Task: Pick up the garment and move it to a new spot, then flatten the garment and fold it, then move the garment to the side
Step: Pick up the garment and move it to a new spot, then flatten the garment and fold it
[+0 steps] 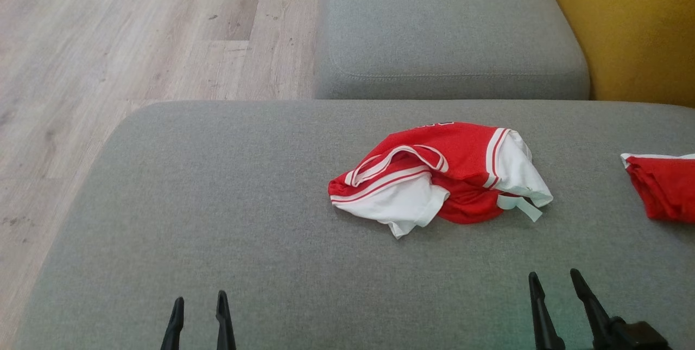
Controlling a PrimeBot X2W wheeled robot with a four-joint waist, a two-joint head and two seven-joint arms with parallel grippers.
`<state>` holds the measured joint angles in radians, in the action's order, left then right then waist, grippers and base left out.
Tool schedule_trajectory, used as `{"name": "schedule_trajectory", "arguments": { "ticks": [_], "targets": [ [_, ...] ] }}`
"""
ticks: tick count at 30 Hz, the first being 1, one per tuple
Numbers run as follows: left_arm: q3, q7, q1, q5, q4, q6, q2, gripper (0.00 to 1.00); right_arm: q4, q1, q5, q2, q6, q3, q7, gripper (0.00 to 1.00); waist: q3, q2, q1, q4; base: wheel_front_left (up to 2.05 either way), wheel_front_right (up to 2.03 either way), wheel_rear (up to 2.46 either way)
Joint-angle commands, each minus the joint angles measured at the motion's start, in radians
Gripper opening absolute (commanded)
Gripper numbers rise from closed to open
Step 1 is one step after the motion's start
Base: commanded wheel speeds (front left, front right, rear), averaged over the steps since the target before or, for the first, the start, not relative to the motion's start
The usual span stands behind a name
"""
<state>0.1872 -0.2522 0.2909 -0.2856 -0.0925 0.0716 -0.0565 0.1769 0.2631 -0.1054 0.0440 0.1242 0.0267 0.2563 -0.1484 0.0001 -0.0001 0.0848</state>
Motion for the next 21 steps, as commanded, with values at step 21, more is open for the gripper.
{"name": "schedule_trajectory", "arguments": {
  "ticks": [21],
  "targets": [
    [-0.034,-0.009,-0.038,0.051,0.039,0.003,0.006,1.0,-0.037,-0.041,-0.029,0.006,0.007,0.02,0.006,1.0,0.007,-0.0001,0.0001,-0.002,0.0,0.0,0.0]
  ]
}}
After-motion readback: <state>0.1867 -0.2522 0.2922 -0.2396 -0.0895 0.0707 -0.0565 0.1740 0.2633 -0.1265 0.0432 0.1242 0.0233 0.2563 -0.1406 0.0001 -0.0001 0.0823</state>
